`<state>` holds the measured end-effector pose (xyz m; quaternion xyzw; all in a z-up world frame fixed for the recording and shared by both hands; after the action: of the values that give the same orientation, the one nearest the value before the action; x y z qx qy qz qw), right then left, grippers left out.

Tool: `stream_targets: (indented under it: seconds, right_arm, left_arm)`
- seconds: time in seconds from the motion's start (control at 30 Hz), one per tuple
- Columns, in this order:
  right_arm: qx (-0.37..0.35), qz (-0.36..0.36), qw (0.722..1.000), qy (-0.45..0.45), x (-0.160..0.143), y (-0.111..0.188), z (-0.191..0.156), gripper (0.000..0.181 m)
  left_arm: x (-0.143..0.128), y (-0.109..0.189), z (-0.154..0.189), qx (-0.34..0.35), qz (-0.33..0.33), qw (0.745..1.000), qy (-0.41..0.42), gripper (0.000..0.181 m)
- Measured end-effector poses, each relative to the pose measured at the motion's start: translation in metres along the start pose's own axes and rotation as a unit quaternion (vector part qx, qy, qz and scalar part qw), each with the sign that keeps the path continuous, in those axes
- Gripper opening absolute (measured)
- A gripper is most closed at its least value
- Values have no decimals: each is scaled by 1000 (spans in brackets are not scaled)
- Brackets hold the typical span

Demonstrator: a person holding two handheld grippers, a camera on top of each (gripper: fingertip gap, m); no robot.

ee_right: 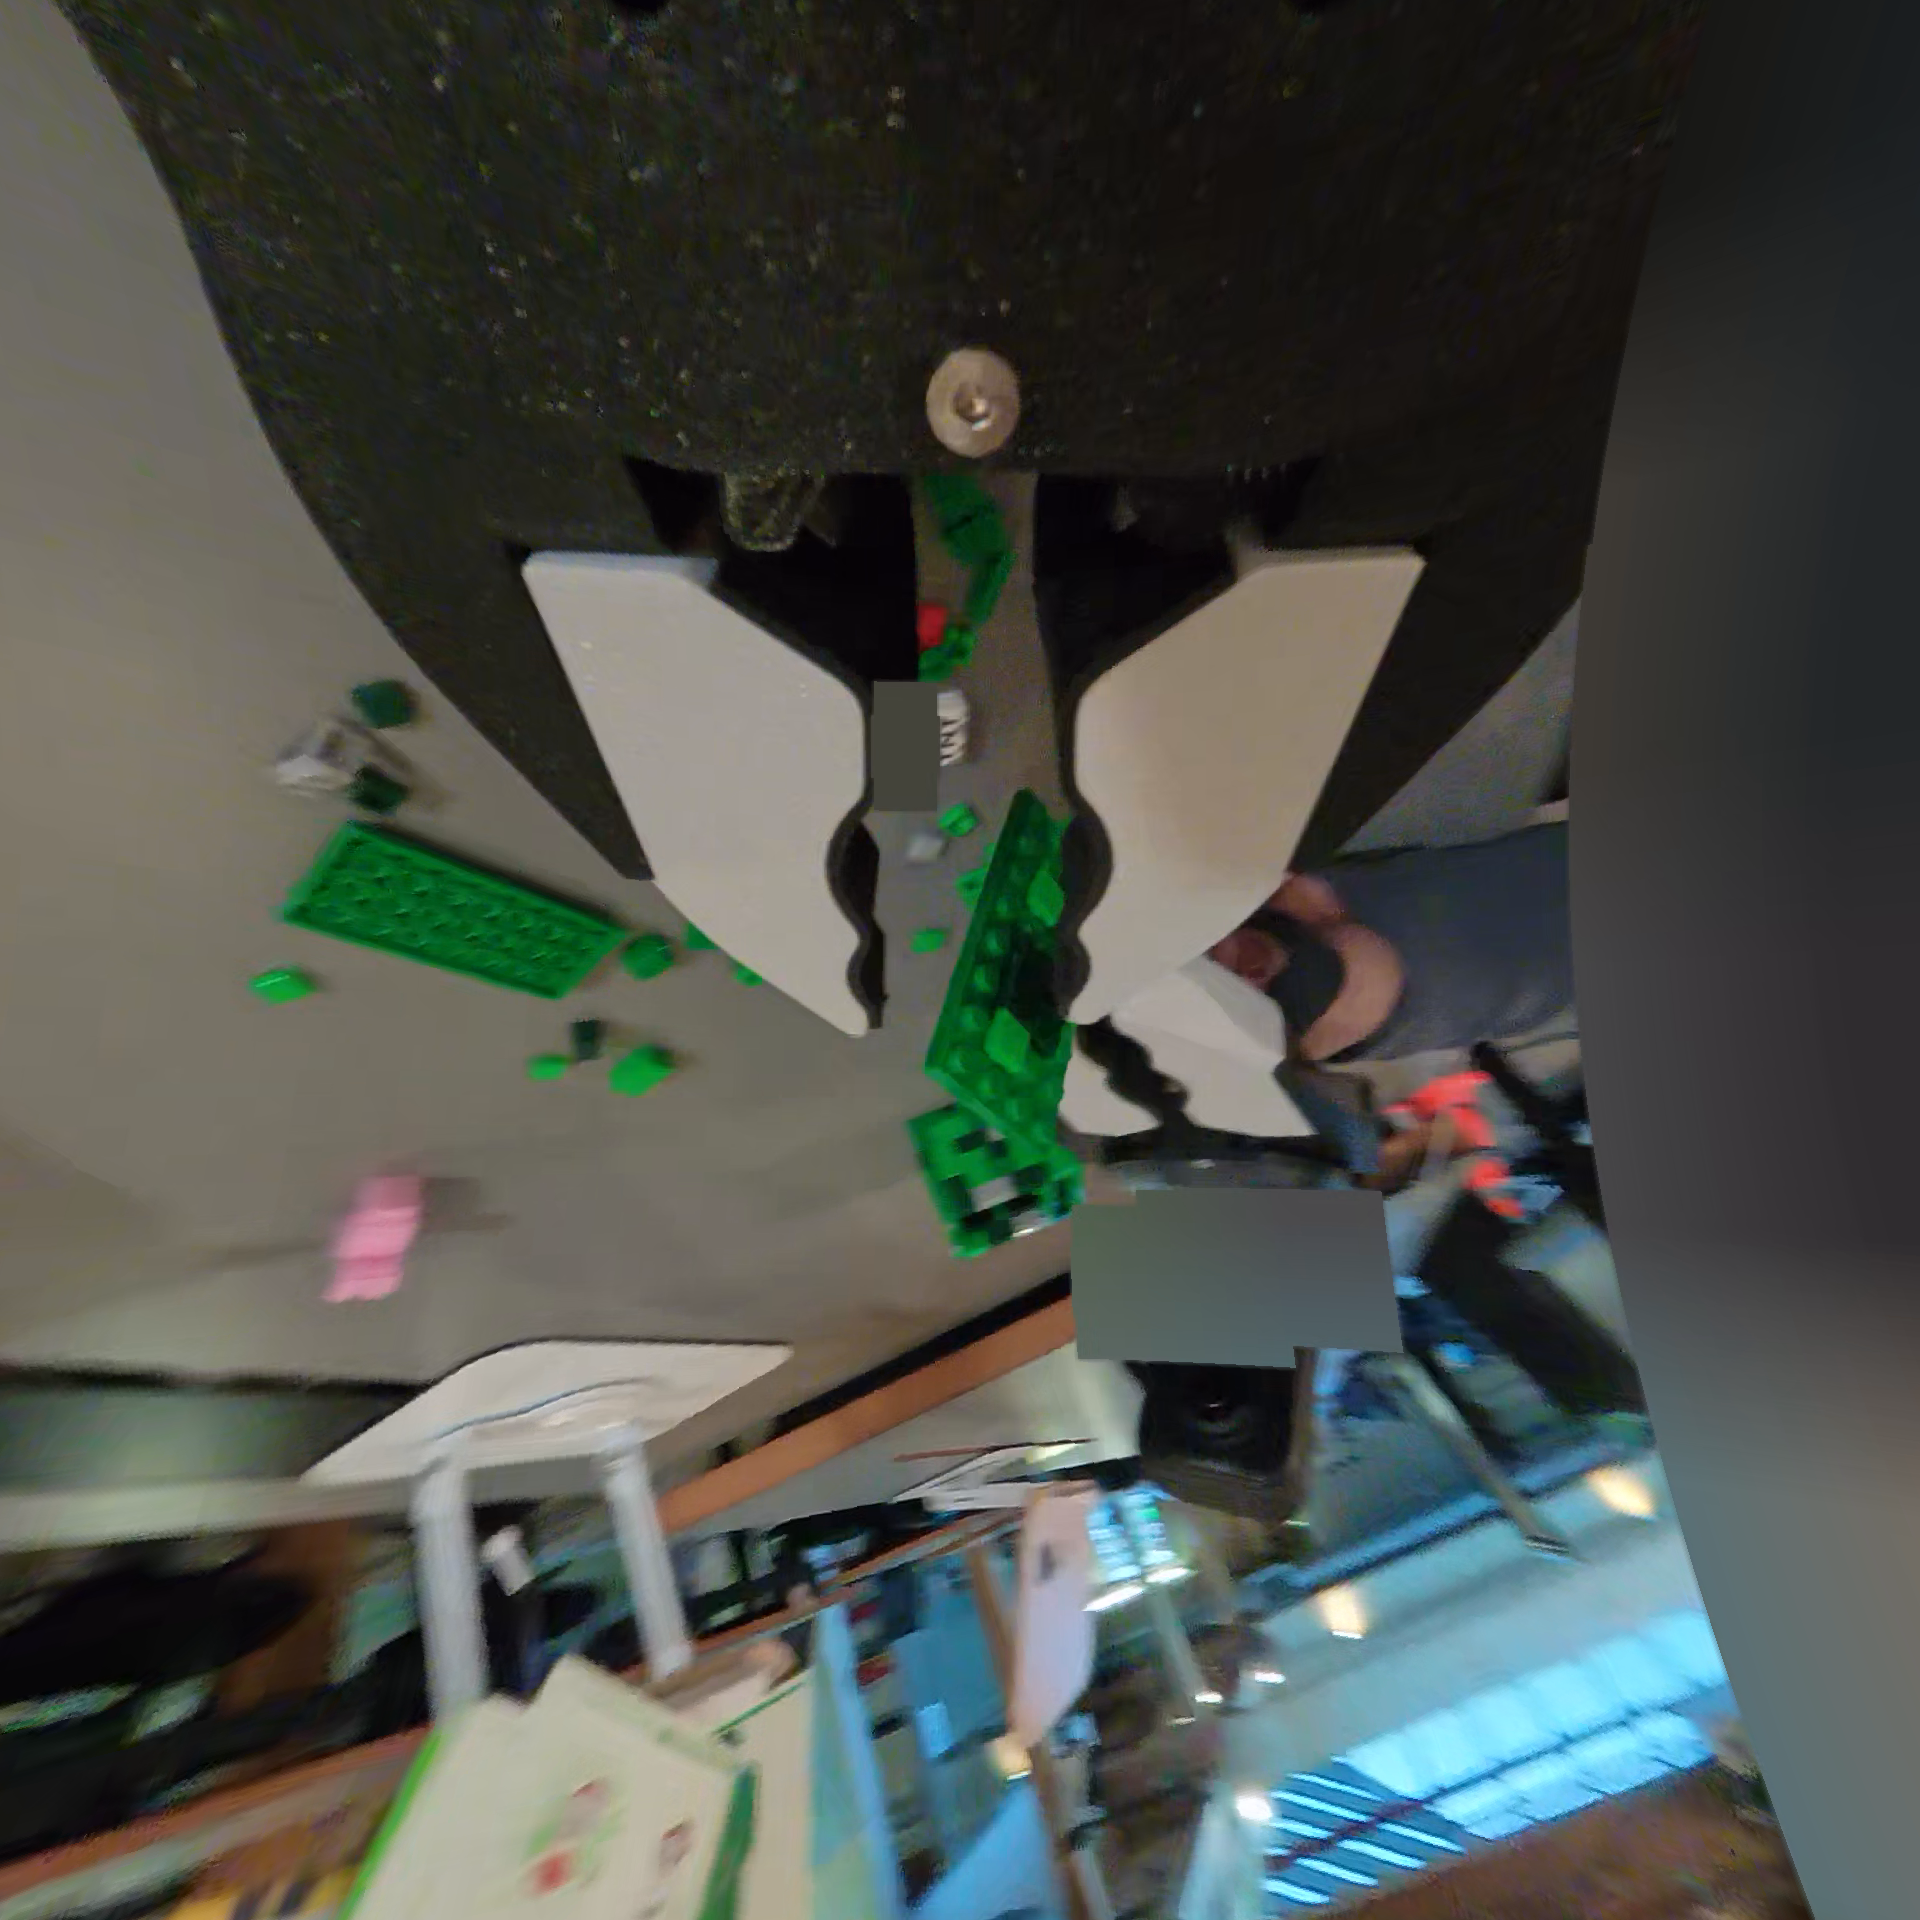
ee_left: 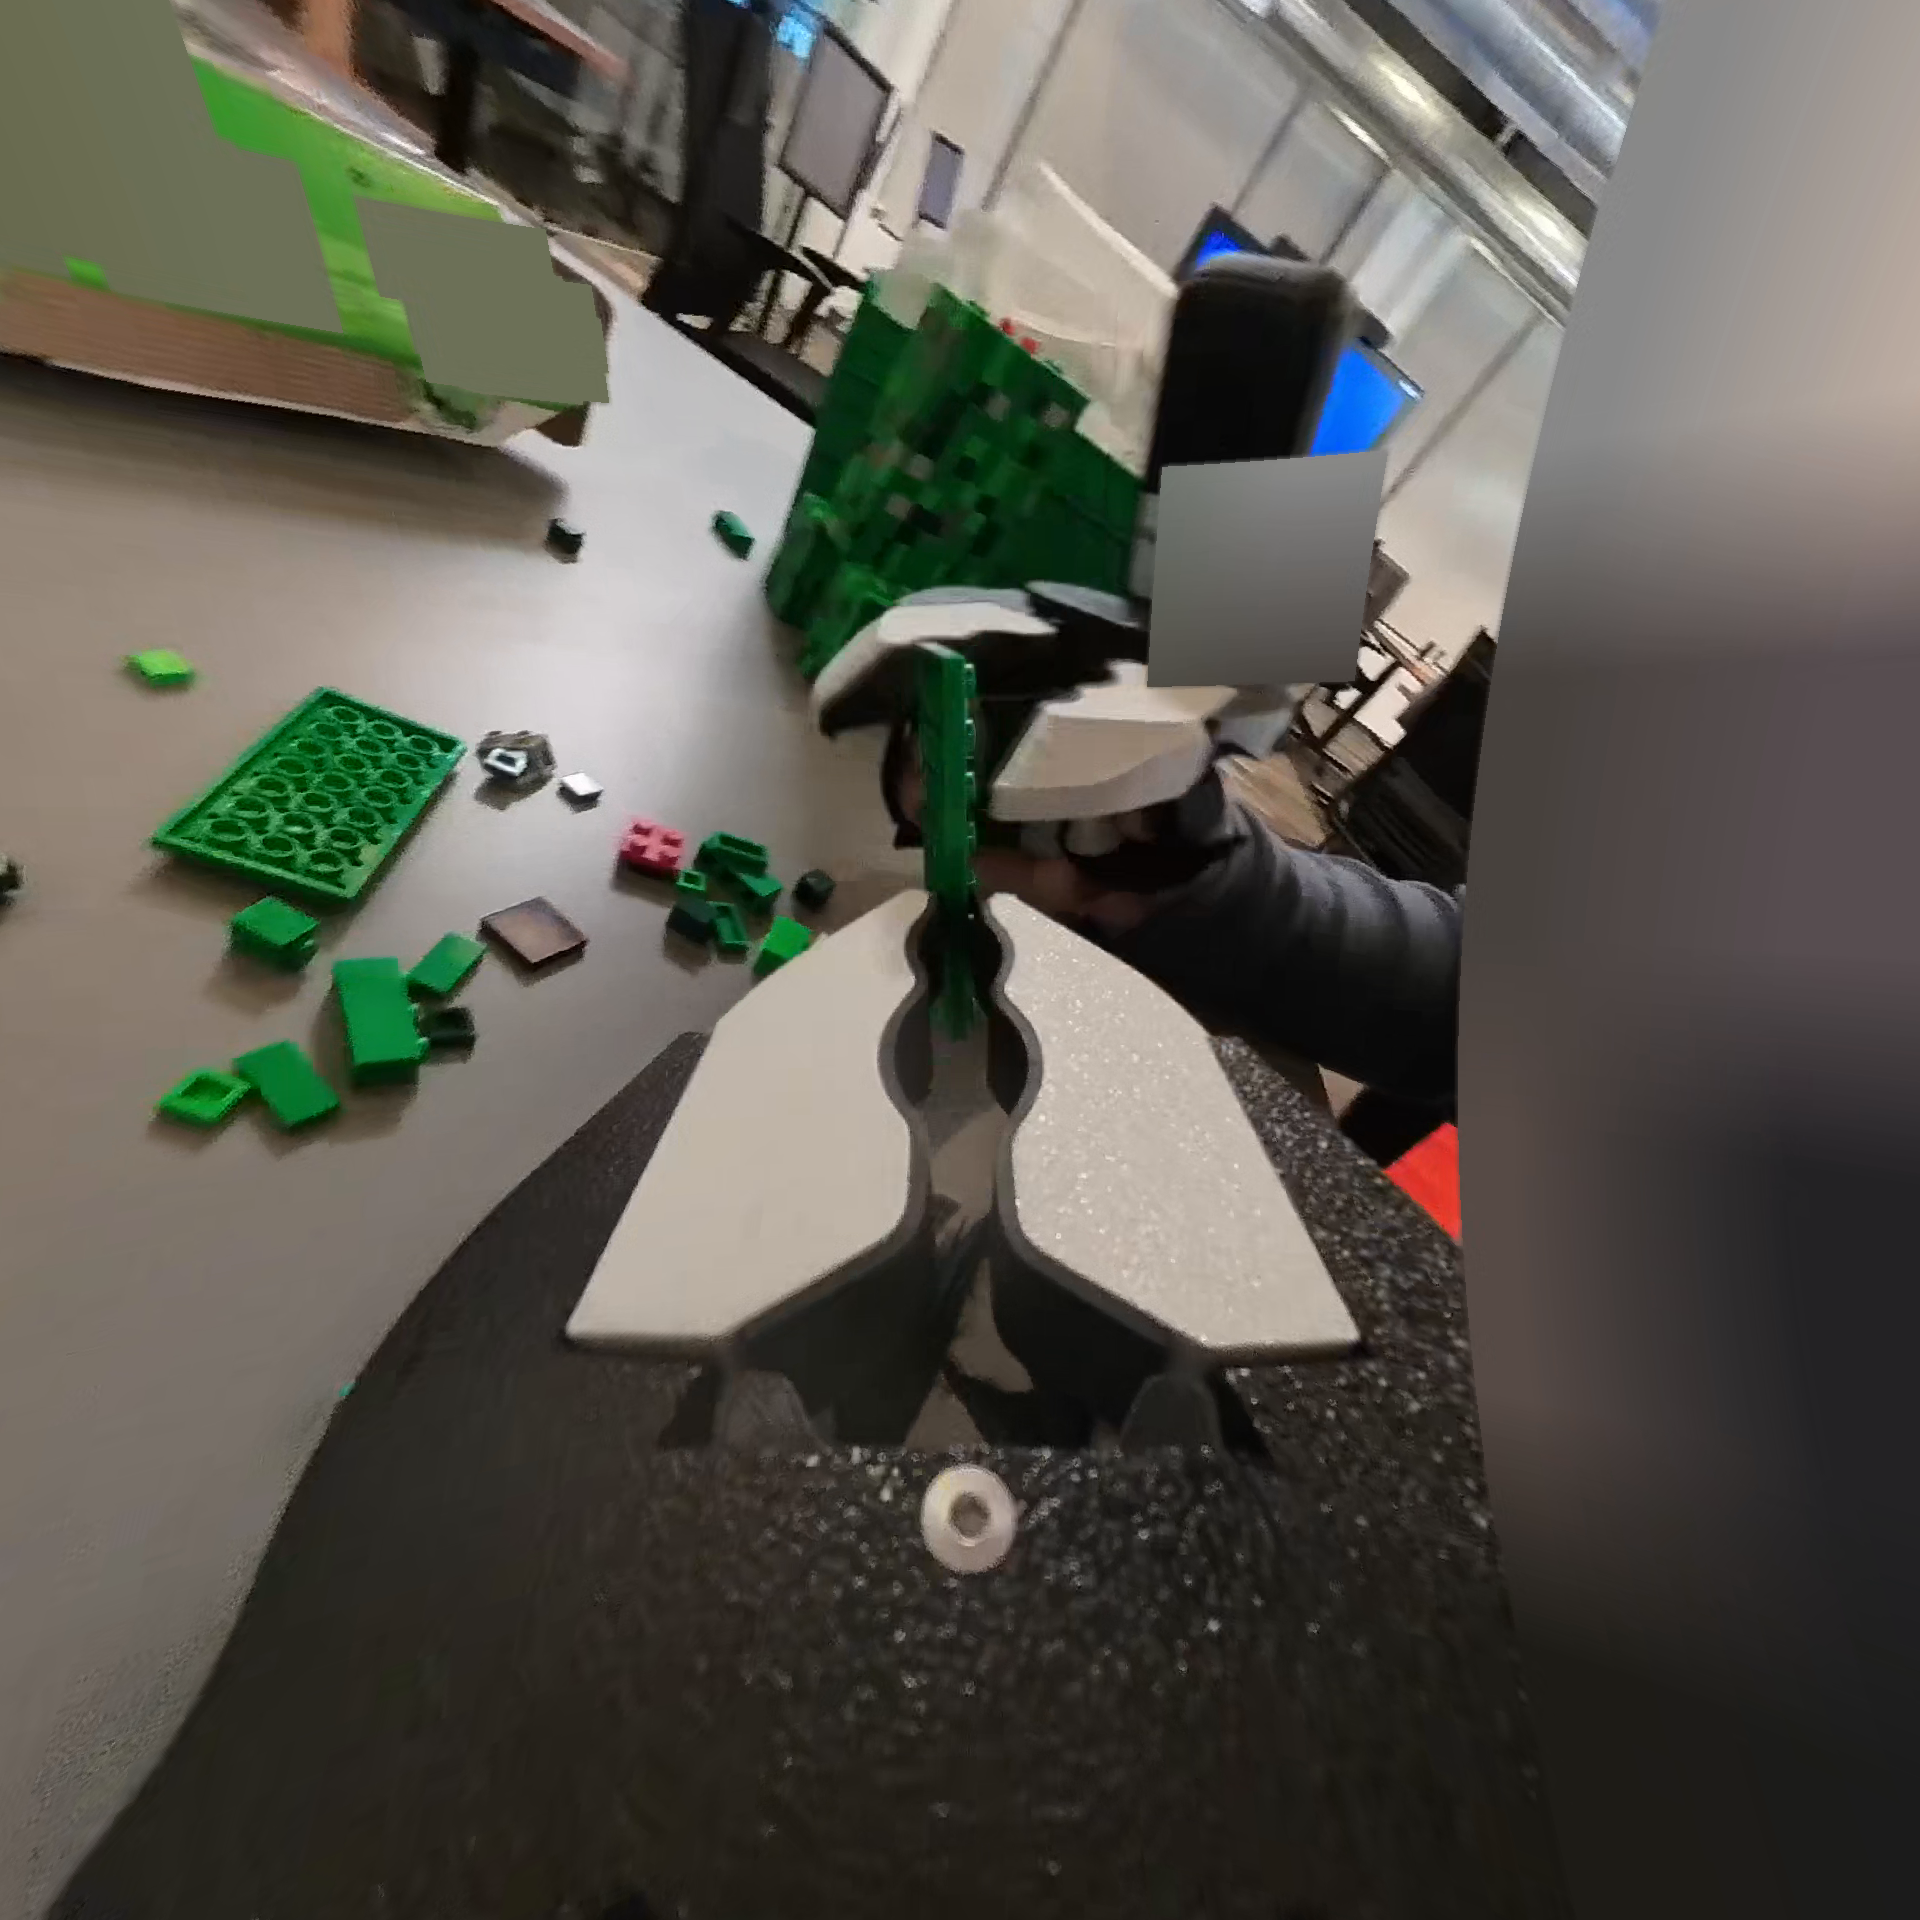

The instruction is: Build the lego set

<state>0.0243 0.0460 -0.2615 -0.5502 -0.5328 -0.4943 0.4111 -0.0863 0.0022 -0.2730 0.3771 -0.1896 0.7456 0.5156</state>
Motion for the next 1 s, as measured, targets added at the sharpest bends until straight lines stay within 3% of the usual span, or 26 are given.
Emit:
stream_targets:
  seconds: [0.03, 0.13, 0.4, 0.67, 1.0]
  right_arm:
    - [-26, -2, 999, 26, 1, -2, -2, 37]
    - [-76, -14, 994, 79, 1, -9, -9, 39]
    - [-144, -14, 984, 108, 2, -11, -11, 38]
    - [-126, -11, 990, 55, 0, -8, -5, 34]
    - [-109, -21, 992, 57, -4, -11, -6, 30]
  left_arm:
    - [0, -1, 0, 16, 3, 1000, -3, 4]
    - [-2, -3, 1, 55, 13, 998, -23, 5]
    - [0, 1, -1, 105, 31, 993, -44, 4]
    - [2, 4, -3, 111, 33, 992, -56, 4]
    - [0, 3, -1, 118, 34, 990, -65, 5]
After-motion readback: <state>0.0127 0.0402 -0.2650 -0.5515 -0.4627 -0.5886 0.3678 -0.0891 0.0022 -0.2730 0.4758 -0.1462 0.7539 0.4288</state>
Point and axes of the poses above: each gripper's, where its closed fingertips meet, y back along the fingers, x out of its top, z = x × y across the jaws, the point moved 6 cm from there along y, back along the fingers, and after that the axes turned 9 degrees about y, right-handed, at the moved point
